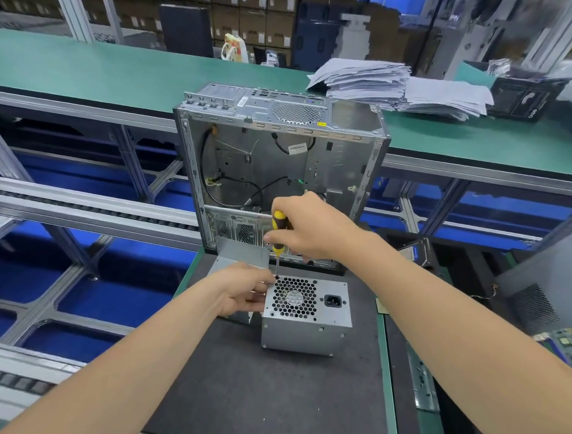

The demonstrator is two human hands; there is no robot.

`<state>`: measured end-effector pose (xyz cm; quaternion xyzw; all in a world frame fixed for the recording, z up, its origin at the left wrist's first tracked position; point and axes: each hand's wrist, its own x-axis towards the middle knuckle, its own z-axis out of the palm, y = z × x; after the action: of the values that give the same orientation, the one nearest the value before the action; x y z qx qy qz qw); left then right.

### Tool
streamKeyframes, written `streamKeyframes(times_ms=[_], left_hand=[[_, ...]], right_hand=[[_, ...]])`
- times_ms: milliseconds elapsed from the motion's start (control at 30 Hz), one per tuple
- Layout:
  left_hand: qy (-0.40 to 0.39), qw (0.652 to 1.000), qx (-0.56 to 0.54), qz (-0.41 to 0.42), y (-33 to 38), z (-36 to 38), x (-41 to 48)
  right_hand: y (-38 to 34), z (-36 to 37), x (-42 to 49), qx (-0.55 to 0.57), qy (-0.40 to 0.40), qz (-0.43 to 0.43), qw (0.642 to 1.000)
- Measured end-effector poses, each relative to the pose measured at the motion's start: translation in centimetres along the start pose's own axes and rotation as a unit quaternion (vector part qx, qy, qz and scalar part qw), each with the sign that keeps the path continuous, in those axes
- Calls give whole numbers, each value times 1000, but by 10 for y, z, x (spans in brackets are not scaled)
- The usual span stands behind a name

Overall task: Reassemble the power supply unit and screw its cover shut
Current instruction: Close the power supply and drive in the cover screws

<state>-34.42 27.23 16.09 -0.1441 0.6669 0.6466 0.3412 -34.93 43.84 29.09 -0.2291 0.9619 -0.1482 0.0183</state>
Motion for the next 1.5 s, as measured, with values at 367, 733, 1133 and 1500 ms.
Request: streamKeyframes(times_ms=[367,733,1133,1500], left_hand=[[8,1000,17,8,-2,1,0],[-2,1000,9,12,-2,0,2],[-10,999,29,9,-1,-4,6],[-16,999,46,16,3,-6,6]], right_hand=[[-5,12,3,-164,104,62,979],[6,-1,-9,42,-57,-94,993],[20,5,-22,67,12,-60,996],[-2,26,-11,13,138,69,988]])
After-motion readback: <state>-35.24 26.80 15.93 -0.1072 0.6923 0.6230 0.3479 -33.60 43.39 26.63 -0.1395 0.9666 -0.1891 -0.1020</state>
